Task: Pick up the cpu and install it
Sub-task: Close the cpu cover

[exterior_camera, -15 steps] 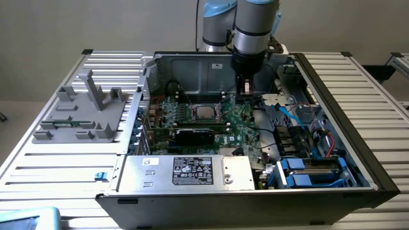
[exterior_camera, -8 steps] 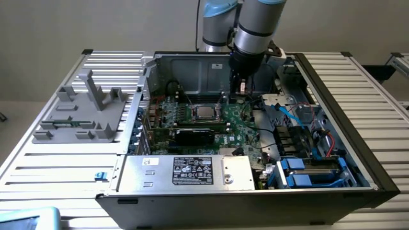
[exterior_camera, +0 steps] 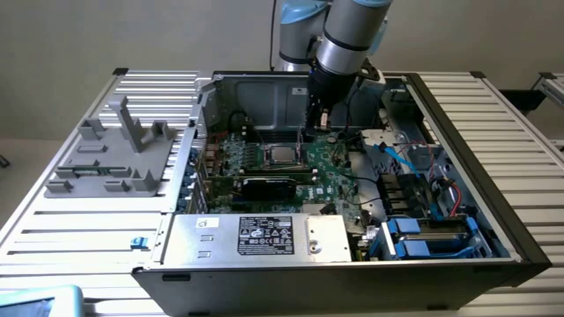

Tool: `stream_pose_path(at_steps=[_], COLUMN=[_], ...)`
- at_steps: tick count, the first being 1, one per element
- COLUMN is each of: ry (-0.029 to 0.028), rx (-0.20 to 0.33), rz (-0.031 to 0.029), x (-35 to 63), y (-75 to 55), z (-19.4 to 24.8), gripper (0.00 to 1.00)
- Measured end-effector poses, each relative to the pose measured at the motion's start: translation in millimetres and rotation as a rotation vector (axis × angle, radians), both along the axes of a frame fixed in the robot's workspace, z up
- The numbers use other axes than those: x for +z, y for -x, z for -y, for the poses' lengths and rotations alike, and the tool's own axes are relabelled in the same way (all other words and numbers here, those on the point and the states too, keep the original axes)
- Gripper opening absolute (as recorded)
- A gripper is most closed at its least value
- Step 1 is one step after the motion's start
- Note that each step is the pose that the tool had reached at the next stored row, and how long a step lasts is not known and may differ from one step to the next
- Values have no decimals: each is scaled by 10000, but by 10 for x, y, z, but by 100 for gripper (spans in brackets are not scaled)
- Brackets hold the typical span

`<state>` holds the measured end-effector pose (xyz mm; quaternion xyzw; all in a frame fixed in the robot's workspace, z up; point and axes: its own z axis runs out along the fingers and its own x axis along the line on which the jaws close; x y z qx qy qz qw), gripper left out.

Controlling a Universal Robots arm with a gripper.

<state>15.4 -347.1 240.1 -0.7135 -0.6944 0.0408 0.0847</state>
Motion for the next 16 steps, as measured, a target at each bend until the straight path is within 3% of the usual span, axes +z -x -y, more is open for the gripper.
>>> stream_pose_path(at_steps=[4, 8, 16], ry=[2, 0, 0], rx=[7, 12, 11], rz=[-226, -244, -222], x=[0, -3, -84], y=[61, 150, 500], z=[1, 2, 2], gripper=[12, 12, 12])
